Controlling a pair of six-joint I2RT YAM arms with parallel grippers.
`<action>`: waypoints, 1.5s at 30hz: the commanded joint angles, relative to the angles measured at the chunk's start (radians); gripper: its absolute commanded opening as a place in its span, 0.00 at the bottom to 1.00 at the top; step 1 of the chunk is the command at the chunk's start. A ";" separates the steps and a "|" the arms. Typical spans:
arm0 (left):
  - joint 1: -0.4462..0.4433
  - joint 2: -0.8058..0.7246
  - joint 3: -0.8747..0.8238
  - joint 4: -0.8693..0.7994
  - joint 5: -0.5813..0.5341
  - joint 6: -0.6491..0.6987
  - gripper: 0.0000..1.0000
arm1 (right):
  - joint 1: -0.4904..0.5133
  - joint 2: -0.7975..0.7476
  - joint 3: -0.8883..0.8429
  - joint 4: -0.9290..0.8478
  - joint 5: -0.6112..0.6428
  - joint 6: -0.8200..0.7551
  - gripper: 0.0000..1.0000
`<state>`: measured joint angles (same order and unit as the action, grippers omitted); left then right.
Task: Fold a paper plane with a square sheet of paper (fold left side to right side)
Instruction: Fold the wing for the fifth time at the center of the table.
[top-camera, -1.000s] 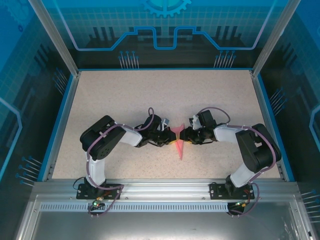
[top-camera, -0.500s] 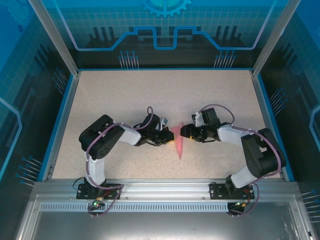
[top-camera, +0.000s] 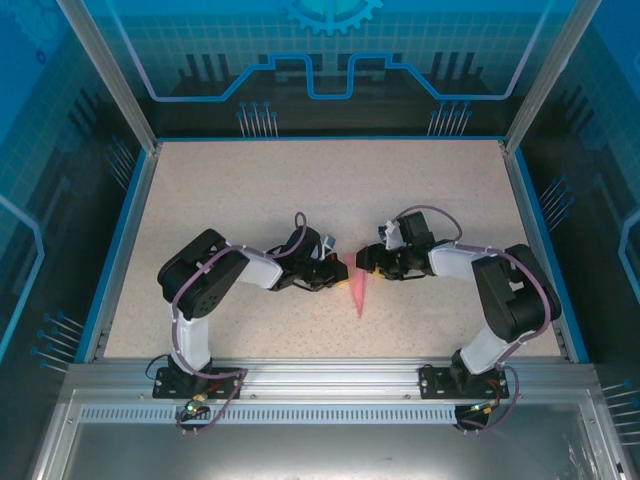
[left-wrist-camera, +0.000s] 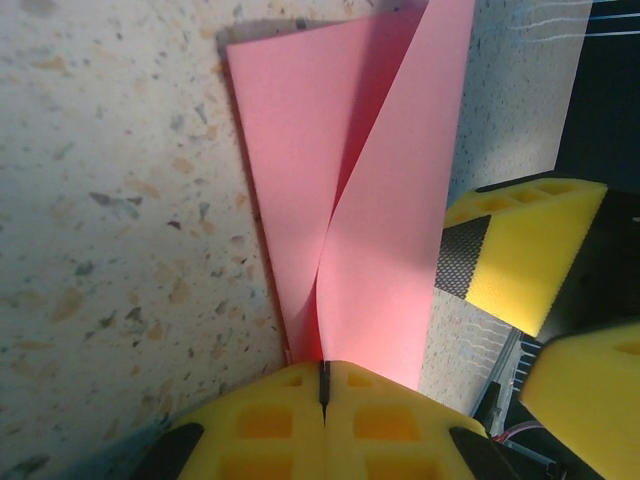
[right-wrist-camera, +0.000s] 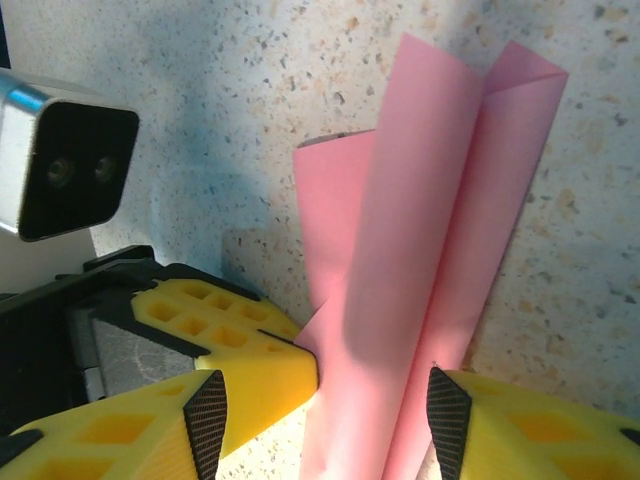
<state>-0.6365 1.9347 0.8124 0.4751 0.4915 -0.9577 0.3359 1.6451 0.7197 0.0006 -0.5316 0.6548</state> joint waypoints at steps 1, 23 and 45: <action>0.010 -0.028 0.024 -0.021 -0.001 0.038 0.00 | 0.015 0.031 0.029 -0.001 -0.012 0.004 0.59; 0.012 0.004 0.073 -0.104 -0.030 0.097 0.00 | 0.040 0.117 0.099 -0.178 0.081 -0.055 0.59; 0.016 0.052 0.067 -0.133 -0.046 0.109 0.00 | -0.023 -0.093 0.069 -0.163 0.068 -0.054 0.57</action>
<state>-0.6308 1.9537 0.8768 0.3893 0.4763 -0.8803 0.3340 1.6203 0.7967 -0.1501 -0.4736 0.6098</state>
